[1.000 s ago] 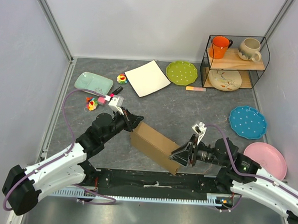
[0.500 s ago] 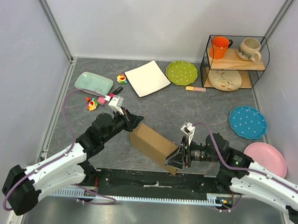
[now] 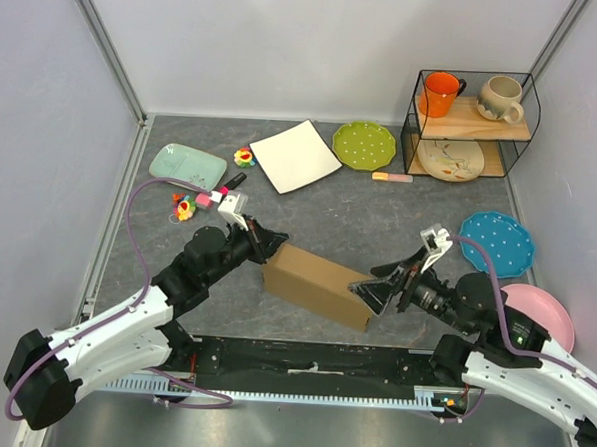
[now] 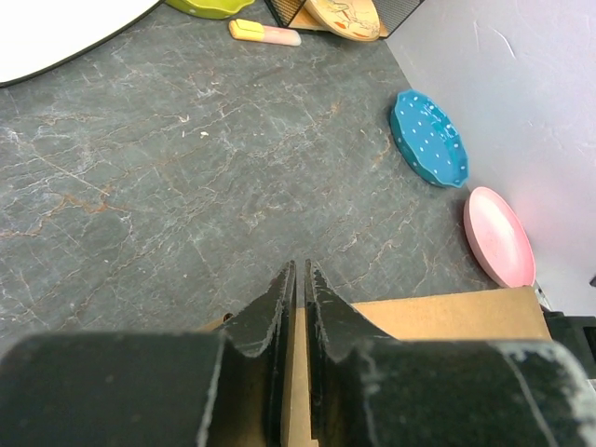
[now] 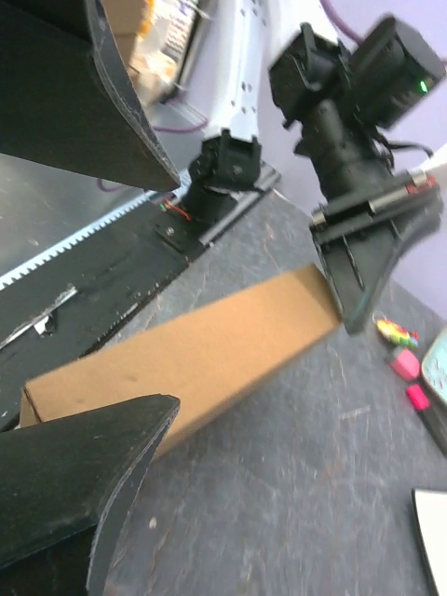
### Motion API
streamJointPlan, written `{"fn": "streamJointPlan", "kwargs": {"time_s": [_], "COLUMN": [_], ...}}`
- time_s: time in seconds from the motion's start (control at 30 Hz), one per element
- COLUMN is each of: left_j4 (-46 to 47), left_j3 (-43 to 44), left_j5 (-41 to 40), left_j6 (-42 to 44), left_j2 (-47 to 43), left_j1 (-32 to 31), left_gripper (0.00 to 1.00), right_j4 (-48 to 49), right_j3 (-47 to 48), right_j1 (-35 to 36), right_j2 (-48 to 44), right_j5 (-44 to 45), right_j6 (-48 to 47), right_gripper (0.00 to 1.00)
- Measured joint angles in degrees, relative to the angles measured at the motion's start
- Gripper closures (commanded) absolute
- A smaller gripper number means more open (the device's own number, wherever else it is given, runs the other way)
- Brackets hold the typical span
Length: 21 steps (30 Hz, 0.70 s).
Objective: Fold the paper box
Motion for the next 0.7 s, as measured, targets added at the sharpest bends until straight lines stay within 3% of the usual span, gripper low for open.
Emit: {"fn": "streamJointPlan", "kwargs": {"time_s": [0.17, 0.37, 0.53, 0.7], "left_j4": [-0.83, -1.64, -4.0, -5.99], "left_j3": [0.0, -0.87, -1.86, -1.77], "left_j5": [0.02, 0.0, -0.74, -2.43], "left_j6": [0.0, -0.87, -1.66, -1.86], "left_j2": [-0.59, -2.95, -6.62, -8.07], "left_j1": [0.0, 0.0, 0.0, 0.0], "left_gripper": [0.85, 0.83, 0.71, 0.67], "right_j4": [-6.01, -12.83, -14.51, -15.76], "right_j3": [2.75, 1.79, 1.79, 1.77], "right_j1": [0.0, 0.0, 0.0, 0.0], "right_j2": [5.18, 2.84, 3.76, 6.1], "right_j5": [6.99, 15.37, 15.52, 13.88], "right_j6": [-0.61, 3.06, 6.54, 8.11], "right_gripper": [0.02, 0.02, 0.02, 0.02]}}
